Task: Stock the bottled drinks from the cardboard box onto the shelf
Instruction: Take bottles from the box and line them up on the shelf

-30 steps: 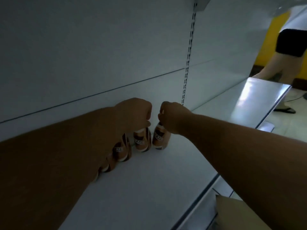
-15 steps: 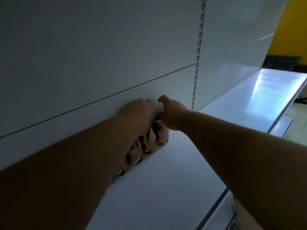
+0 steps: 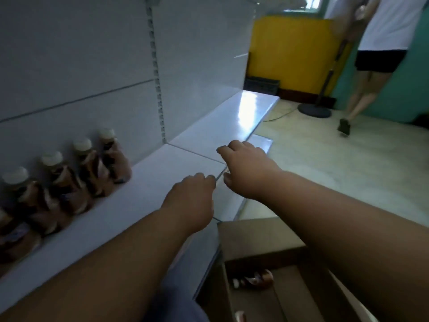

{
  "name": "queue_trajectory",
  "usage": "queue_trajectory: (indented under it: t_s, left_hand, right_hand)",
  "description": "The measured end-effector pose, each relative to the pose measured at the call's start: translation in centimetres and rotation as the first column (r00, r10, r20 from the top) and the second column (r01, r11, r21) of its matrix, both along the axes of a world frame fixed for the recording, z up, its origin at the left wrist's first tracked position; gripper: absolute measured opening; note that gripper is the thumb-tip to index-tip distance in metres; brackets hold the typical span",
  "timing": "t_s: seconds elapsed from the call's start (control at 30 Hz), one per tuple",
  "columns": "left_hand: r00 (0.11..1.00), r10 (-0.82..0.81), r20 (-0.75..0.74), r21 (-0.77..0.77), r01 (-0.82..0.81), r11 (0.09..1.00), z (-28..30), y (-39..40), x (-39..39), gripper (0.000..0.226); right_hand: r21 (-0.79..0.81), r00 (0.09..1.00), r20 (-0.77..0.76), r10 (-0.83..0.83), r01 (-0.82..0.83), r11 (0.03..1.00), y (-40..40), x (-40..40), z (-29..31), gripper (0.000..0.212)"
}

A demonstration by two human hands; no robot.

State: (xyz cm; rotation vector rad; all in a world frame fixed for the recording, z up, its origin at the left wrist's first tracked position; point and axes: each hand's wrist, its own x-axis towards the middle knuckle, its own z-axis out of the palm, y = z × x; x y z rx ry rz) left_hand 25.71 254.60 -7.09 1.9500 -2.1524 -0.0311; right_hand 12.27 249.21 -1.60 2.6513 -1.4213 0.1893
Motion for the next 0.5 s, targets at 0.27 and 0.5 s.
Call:
queue_trajectory:
  t_s: [0.27, 0.5]
  left_hand:
    - [0.976, -0.2, -0.082, 0.248, 0.214, 0.945, -10.9, 5.1, -13.5, 0.039]
    - [0.974, -0.169, -0.15, 0.48, 0.221, 0.849, -22.6, 6.9, -17.0, 0.049]
  right_hand:
    - [0.129, 0.955, -0.1, -0.278, 0.289, 0.949, 6.8, -13.5, -8.6, 0.049]
    - [0.357, 0.944, -0.105, -0.313, 0.329, 0.874, 9.5, -17.0, -23.6, 0.046]
